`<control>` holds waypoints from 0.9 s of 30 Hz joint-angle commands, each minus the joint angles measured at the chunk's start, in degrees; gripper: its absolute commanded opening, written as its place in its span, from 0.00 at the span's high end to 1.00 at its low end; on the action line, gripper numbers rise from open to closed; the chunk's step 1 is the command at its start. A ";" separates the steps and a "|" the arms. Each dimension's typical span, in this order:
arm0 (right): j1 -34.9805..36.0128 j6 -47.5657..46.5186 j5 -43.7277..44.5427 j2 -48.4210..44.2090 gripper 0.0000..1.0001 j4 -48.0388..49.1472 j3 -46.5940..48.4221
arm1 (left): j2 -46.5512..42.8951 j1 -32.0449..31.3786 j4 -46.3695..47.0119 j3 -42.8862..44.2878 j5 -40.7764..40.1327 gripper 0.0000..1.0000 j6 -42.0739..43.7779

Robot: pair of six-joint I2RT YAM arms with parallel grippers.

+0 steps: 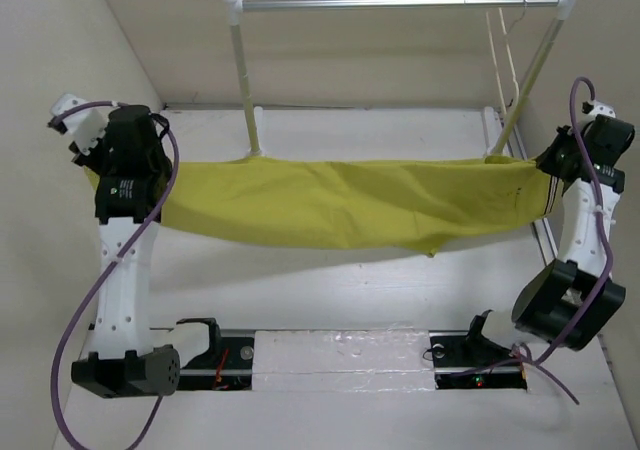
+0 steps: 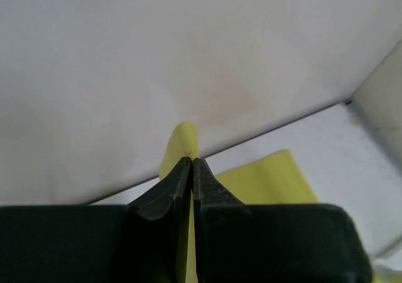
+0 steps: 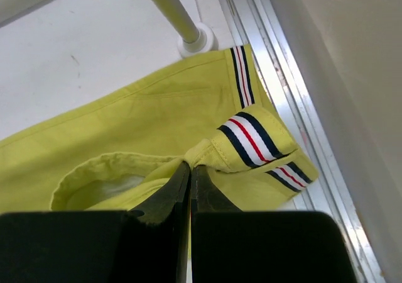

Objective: Place the trousers on the hanger
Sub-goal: Fold the trousers at the center of the board.

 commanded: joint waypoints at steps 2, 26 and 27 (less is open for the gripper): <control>0.62 1.36 -0.65 13.01 1.00 3.83 7.91 | 4.80 -0.09 3.83 -5.83 -1.30 1.00 4.94; 9.32 -1.36 -1.97 11.68 0.51 5.92 7.09 | 45.27 3.94 -4.79 22.32 9.85 0.01 -3.49; 11.50 -1.36 -1.53 4.25 0.77 8.27 0.71 | 37.76 6.39 -1.56 11.51 17.43 0.13 -5.06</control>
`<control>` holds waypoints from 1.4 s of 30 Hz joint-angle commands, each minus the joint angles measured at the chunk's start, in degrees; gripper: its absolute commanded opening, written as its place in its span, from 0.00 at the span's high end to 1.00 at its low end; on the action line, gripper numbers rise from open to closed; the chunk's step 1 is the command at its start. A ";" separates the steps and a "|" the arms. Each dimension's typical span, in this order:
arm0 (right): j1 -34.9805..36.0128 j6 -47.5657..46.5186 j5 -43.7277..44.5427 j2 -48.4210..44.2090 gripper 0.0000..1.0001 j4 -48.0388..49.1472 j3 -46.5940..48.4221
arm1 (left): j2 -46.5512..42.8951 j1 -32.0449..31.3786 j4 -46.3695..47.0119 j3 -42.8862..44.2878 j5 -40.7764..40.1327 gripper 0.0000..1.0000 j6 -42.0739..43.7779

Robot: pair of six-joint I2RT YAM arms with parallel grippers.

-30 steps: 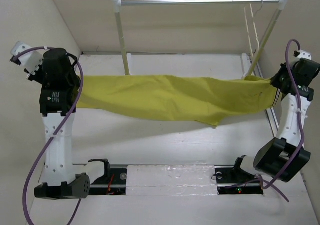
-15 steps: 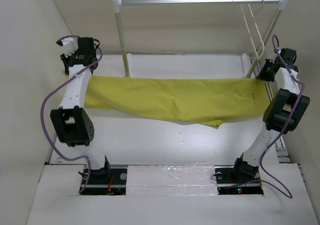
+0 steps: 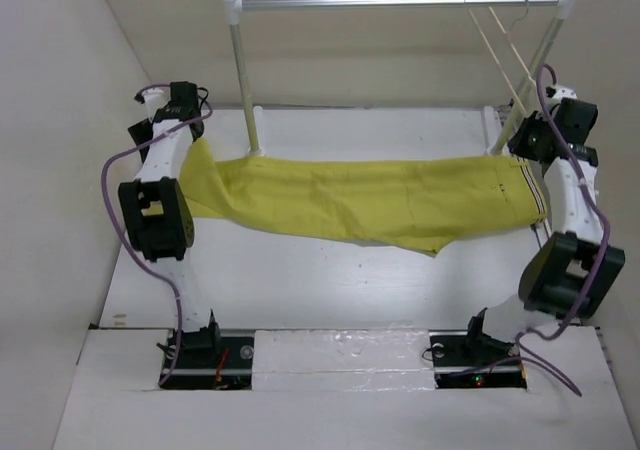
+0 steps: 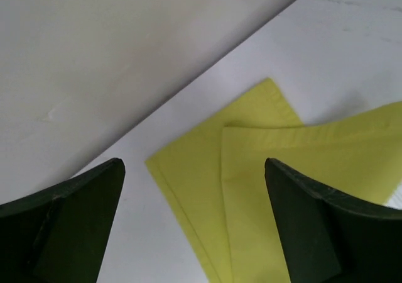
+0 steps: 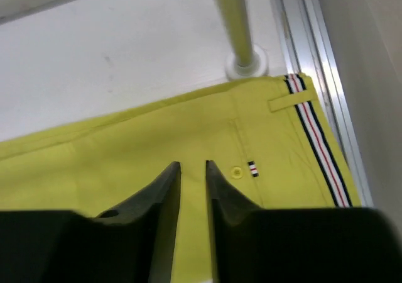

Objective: Place the trousers on the hanger
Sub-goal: Fold the trousers at the center of the board.

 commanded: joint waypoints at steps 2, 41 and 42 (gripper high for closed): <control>6.55 -0.71 -0.79 -14.19 0.90 8.58 -10.49 | -19.33 7.86 7.15 -15.95 11.55 0.20 -6.44; 56.94 -10.55 -11.77 -7.80 0.64 12.63 -22.82 | 0.33 18.71 20.88 -16.42 48.41 0.88 -5.24; 56.94 -10.46 -11.86 -7.62 0.64 12.80 -22.73 | 0.34 18.71 20.96 -16.42 48.41 0.90 -5.24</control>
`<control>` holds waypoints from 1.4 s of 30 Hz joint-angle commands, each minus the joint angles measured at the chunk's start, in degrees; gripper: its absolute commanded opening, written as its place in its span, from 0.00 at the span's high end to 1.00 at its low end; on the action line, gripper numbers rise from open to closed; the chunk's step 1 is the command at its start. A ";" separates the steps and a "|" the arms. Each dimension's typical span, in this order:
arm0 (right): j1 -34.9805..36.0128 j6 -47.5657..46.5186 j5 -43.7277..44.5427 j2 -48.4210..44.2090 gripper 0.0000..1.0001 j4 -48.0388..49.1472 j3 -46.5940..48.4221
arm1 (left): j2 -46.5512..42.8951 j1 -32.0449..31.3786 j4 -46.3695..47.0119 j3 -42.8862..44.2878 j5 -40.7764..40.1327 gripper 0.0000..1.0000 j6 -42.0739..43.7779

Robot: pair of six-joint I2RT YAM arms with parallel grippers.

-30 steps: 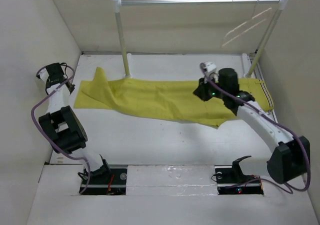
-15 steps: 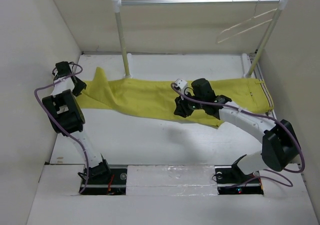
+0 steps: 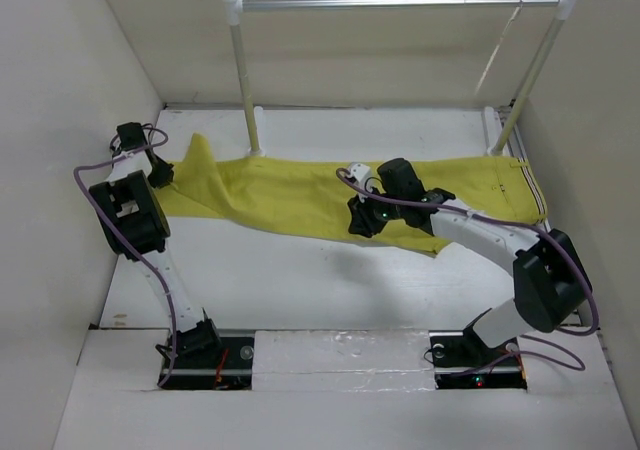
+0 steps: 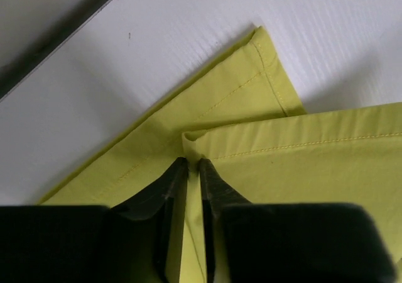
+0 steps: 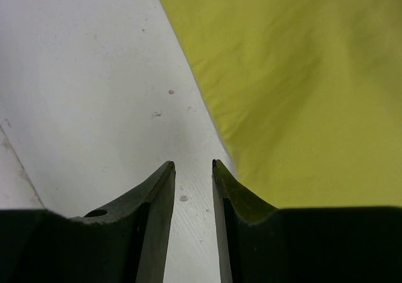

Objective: Place the trousers on the hanger
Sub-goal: Fold the trousers at the center of the board.

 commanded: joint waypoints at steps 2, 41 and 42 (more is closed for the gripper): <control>1.14 -0.85 -0.96 0.81 0.64 0.98 3.44 | -1.15 -0.38 -0.61 2.68 -1.10 0.98 -0.45; -11.07 -5.51 -3.50 -1.55 0.52 -5.70 1.86 | -15.30 4.72 -0.79 -20.43 -15.08 0.21 -6.69; -11.08 -5.33 -3.24 -2.17 0.51 -5.79 1.51 | -15.22 4.03 1.13 -21.22 -13.33 0.21 -5.91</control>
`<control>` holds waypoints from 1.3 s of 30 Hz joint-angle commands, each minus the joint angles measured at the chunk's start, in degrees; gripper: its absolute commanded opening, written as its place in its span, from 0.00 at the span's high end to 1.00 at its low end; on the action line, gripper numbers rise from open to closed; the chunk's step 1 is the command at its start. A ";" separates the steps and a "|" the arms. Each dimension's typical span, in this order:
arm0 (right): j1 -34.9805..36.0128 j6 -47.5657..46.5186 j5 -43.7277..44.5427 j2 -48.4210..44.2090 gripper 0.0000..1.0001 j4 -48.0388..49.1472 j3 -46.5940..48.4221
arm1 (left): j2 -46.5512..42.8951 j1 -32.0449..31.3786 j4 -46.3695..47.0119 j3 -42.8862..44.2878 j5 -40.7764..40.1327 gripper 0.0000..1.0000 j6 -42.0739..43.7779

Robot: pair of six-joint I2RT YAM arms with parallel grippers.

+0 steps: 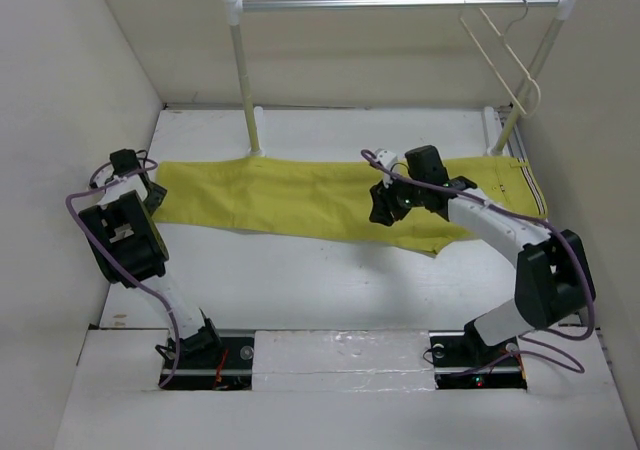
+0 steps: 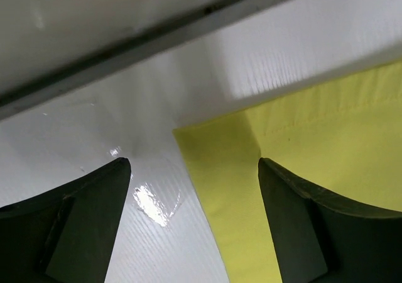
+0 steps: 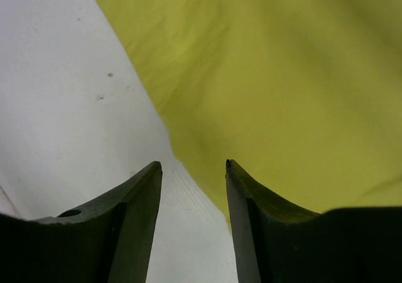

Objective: Place the trousers on the hanger
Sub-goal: Fold the trousers at the center of the board.

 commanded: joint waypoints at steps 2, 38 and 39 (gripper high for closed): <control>-2.75 -0.32 2.31 -4.27 0.43 -0.52 -1.66 | 1.31 -0.66 2.05 -0.75 4.35 0.22 2.24; -2.57 14.71 11.37 -27.56 0.71 -1.38 -26.82 | -10.09 8.30 -8.50 -9.90 -12.84 0.87 -0.40; -3.97 14.01 12.25 -28.26 0.67 -2.01 -25.15 | -11.07 8.30 -8.59 -9.01 -10.80 0.82 -0.31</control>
